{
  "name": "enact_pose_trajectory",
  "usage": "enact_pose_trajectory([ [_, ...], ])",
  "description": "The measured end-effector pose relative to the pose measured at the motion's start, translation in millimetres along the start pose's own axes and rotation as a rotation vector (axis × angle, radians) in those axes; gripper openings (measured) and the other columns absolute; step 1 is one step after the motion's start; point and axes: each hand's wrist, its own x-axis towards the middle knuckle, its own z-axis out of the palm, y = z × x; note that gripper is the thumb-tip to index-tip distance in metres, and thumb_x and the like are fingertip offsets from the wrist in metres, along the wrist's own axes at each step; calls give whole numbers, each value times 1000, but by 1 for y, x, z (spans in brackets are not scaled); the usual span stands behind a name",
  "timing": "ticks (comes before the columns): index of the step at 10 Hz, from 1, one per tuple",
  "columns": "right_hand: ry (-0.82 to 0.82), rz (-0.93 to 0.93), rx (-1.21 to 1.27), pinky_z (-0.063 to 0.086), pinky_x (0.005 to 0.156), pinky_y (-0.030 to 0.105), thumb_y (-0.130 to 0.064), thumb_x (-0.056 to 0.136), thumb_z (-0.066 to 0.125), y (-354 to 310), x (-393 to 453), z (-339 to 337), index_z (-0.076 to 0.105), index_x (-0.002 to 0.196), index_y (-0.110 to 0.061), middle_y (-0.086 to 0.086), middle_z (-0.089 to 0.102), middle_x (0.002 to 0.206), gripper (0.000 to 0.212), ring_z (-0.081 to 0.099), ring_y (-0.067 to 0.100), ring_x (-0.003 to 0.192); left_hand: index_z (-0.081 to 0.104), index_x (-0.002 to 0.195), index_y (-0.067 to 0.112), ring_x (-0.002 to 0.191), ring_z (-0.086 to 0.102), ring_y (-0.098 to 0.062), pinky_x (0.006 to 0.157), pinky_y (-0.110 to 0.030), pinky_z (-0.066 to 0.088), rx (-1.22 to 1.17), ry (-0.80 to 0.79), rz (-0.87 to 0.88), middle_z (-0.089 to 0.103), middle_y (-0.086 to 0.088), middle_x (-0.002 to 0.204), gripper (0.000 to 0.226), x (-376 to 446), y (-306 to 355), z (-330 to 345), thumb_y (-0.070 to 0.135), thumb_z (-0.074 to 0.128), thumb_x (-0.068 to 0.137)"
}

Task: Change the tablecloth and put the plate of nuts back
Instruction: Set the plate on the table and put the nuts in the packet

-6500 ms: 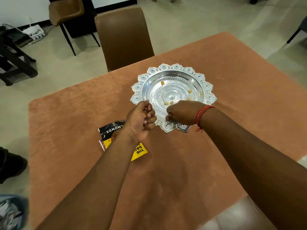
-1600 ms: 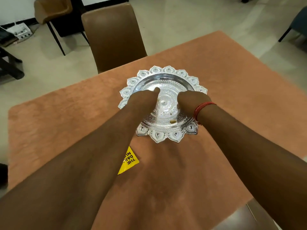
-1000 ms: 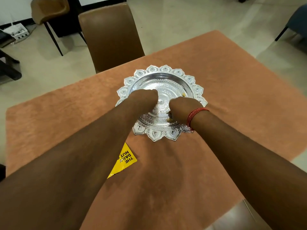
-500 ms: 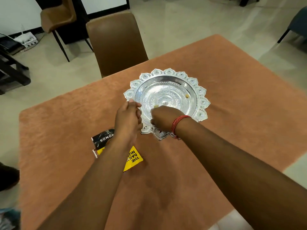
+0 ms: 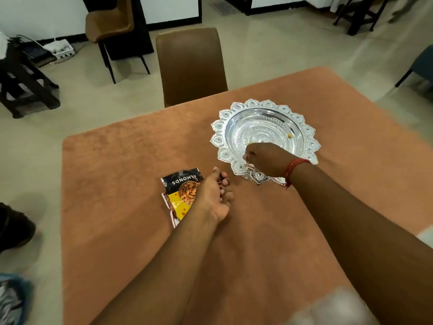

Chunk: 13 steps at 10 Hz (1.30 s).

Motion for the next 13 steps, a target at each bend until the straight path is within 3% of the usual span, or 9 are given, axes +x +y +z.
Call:
enact_pose_trajectory([
  [1,84,145,568,31,40,19,-21,99,45,-29,-28,11,57,82,-12,-5,50,59,22,42,8,45,47,69,15,29,24,-5,26,-15,15,-7,-44,-49,39,2,47,41,-13,-5,-12,34,41,105],
  [2,36,237,809,32,40,21,-17,95,43,-73,-57,40,55,75,-14,3,54,61,23,43,13,42,48,66,16,30,28,-6,29,-14,19,65,-1,-7,42,2,47,40,-23,-16,-24,32,43,103],
  [3,158,150,229,49,68,35,-15,92,46,-110,-74,66,62,85,-10,17,68,90,19,64,32,79,68,66,17,42,60,-13,41,-19,45,5,-106,-14,63,-1,57,45,-37,-26,-35,26,39,99],
  [5,177,51,-108,47,91,39,-6,88,49,-151,-102,91,59,116,-1,20,56,119,29,57,35,108,46,84,12,53,59,-13,41,-8,43,103,-148,272,55,-13,75,39,-47,-37,-52,8,15,106],
  [6,150,9,-196,49,90,41,-5,90,46,-157,-114,91,60,114,-2,19,59,118,28,58,34,108,60,100,10,81,59,-14,64,-13,31,657,154,393,59,-18,99,35,-61,-40,-44,7,25,103],
  [7,155,-58,-227,46,79,35,-5,90,48,-157,-125,79,63,109,-3,18,62,112,24,60,32,101,46,73,12,73,60,-1,65,-19,28,-57,-81,60,45,-10,70,37,-68,-46,-47,2,26,102],
  [9,318,53,75,41,73,33,-19,98,50,-86,-110,23,67,95,-3,16,67,99,24,61,31,94,43,64,13,34,32,-8,26,-14,18,-115,-144,-107,43,-1,51,29,-54,-24,-55,14,43,93],
  [11,123,180,-171,45,90,39,-54,98,43,29,-60,-1,54,124,-6,12,55,127,56,54,28,114,44,66,15,34,32,-6,24,-15,16,-126,-99,-100,42,1,51,31,-32,-19,-29,18,44,97],
  [13,105,-45,-238,48,84,42,-44,101,43,62,-47,25,61,101,-13,4,57,105,36,55,22,99,44,66,15,34,32,-6,25,-15,15,-116,-70,-78,42,2,52,32,-5,-21,-2,18,44,98],
])
